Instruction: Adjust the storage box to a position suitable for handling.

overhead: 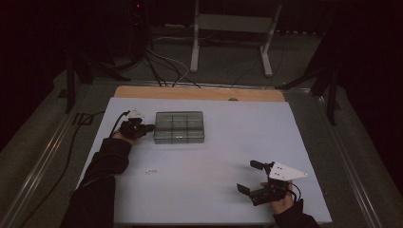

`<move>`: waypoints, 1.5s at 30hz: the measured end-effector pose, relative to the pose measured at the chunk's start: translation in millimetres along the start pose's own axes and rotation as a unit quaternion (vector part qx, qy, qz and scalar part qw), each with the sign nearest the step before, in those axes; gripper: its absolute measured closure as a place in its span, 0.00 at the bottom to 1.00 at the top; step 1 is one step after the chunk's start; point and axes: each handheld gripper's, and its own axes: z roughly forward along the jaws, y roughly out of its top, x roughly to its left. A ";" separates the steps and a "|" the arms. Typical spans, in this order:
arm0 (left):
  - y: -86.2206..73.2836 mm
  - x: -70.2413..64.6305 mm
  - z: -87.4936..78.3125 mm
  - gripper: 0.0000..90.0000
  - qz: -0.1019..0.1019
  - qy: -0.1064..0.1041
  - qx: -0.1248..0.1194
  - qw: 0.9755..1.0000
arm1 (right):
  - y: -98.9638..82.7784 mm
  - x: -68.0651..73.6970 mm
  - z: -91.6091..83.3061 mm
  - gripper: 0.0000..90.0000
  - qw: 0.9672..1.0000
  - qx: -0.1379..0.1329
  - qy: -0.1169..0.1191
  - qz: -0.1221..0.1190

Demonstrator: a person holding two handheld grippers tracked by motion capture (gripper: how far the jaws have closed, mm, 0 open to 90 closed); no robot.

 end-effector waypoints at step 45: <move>67.2 -6.4 83.1 1.00 0.041 -0.016 0.023 0.999 | 22.7 -113.7 105.6 1.00 0.969 0.166 -0.142 0.118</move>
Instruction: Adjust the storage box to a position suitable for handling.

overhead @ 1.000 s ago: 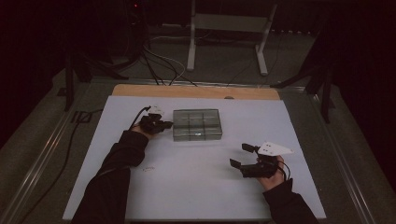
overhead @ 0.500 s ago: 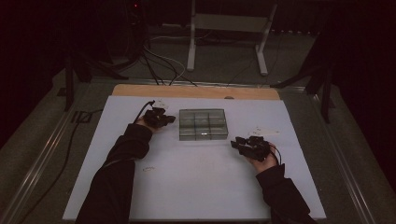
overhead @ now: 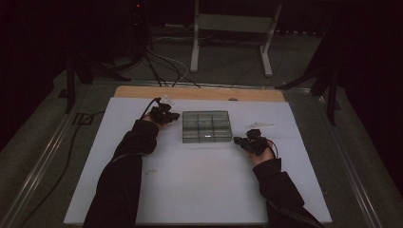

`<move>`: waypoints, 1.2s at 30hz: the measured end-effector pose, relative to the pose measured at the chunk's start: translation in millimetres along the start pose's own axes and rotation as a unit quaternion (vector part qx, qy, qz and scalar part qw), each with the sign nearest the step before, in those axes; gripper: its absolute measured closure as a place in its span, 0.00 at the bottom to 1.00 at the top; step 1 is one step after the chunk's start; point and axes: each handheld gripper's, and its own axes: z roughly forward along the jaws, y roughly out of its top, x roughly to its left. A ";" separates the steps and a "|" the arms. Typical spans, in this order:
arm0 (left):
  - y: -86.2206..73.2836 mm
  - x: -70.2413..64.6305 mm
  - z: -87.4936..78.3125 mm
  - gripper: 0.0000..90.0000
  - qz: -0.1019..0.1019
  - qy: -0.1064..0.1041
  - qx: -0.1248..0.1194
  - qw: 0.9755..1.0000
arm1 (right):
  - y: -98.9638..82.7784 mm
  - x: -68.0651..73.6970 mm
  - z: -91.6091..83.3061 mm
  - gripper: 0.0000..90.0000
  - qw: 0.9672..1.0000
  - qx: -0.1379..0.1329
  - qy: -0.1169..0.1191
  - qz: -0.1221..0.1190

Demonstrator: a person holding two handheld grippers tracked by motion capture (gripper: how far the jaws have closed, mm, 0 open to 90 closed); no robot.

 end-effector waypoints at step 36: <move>8.5 -28.6 -7.4 1.00 0.052 -0.059 0.017 0.997 | -10.9 7.5 -10.3 1.00 0.999 0.019 0.039 0.010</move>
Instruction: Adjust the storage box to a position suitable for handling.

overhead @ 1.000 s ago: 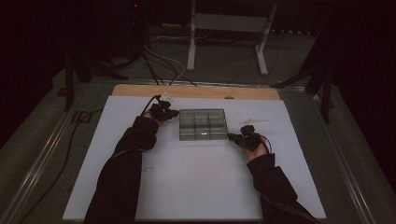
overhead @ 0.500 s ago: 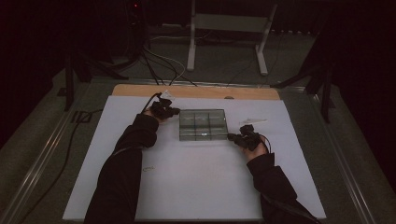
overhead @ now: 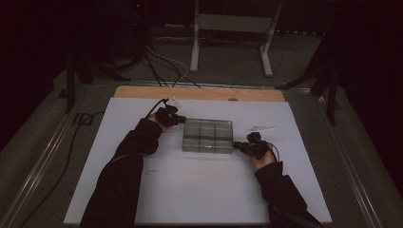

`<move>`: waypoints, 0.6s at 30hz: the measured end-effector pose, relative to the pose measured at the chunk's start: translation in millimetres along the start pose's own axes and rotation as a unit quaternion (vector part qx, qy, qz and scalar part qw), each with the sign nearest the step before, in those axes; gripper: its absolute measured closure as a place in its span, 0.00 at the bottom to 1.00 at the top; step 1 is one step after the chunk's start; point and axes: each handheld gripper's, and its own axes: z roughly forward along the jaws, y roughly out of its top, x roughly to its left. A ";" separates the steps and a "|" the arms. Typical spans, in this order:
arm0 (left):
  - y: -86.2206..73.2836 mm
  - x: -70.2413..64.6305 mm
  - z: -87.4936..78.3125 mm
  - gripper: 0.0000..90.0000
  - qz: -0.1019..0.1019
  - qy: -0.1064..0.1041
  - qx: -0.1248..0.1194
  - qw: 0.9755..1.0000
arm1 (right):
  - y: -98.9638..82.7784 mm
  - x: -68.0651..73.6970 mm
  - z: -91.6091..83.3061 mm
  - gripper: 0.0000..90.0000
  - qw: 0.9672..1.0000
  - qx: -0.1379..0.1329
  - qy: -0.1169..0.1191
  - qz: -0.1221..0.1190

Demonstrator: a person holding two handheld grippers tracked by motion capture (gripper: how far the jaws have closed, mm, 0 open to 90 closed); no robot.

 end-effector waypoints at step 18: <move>-26.3 -40.9 -24.4 1.00 -0.003 -0.040 0.006 0.999 | -32.0 28.3 -30.0 1.00 0.999 0.014 0.040 -0.003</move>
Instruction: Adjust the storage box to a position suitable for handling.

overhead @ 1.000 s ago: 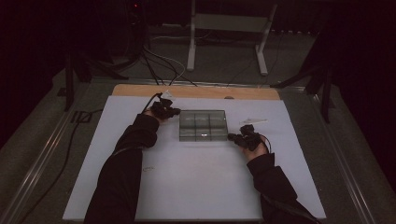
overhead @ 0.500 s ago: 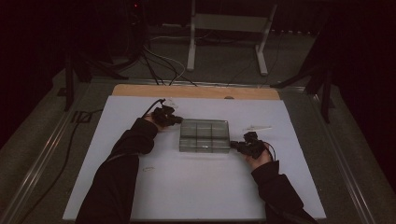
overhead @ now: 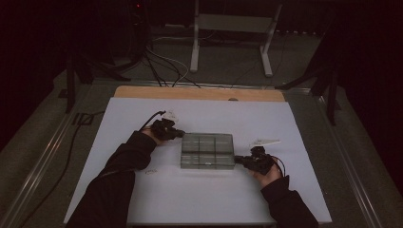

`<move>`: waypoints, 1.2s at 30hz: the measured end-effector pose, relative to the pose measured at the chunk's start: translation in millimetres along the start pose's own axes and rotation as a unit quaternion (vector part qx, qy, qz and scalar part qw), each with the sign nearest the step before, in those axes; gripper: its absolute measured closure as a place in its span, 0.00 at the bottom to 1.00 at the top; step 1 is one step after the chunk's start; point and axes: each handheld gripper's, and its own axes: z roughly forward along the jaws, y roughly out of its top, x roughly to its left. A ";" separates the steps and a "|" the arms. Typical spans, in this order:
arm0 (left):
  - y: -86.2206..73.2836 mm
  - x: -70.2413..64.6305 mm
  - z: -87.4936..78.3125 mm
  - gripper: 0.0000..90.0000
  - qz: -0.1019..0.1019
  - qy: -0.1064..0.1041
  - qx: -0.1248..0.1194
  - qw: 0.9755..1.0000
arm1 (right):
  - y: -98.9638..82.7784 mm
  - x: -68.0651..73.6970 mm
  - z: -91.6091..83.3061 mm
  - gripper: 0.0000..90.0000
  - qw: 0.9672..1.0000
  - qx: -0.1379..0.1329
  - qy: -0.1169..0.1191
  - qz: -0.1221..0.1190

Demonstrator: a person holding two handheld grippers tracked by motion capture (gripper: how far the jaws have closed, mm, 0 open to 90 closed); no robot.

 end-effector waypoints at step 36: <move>-31.1 -65.0 -26.3 1.00 0.011 -0.047 0.016 0.999 | -49.9 41.7 -37.3 1.00 0.998 0.013 0.052 0.018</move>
